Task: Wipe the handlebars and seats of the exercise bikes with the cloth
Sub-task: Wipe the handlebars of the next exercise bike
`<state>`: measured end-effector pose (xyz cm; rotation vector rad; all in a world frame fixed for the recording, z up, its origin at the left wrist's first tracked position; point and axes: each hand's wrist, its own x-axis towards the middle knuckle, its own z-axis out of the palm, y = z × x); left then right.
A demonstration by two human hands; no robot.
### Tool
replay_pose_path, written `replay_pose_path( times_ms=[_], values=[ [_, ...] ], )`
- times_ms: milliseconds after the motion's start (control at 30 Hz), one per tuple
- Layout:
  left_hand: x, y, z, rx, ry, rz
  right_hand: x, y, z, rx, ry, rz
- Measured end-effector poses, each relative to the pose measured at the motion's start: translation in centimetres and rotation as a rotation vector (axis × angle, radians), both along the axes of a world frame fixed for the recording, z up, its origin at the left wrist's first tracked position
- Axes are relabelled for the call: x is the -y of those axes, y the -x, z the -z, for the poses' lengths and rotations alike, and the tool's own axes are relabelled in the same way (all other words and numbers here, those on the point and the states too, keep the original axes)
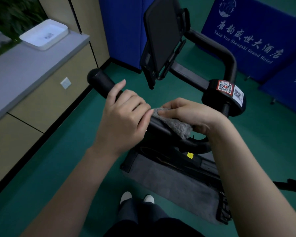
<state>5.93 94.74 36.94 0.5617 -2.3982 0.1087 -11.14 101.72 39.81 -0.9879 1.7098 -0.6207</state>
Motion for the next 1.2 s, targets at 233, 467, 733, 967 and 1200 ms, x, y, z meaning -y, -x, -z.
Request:
replay_pose_path(
  times_ms=[233,467,733,967,1200],
  values=[
    [-0.9,0.3,0.8,0.038,-0.047,-0.002,-2.3,-0.9,0.6,-0.26,0.183,0.058],
    [-0.8,0.3,0.8,0.022,-0.068,-0.003,-4.5,-3.0,0.2,-0.559,0.379,0.13],
    [-0.9,0.3,0.7,0.015,-0.067,-0.012,-6.8,-5.6,1.8,-0.756,0.553,0.395],
    [-1.1,0.3,0.6,0.007,-0.072,-0.019,-9.0,-6.0,3.0,-0.832,0.665,0.528],
    [-1.1,0.4,0.7,-0.001,-0.058,-0.04,-8.7,-7.8,4.3,-0.862,0.811,0.492]
  ],
)
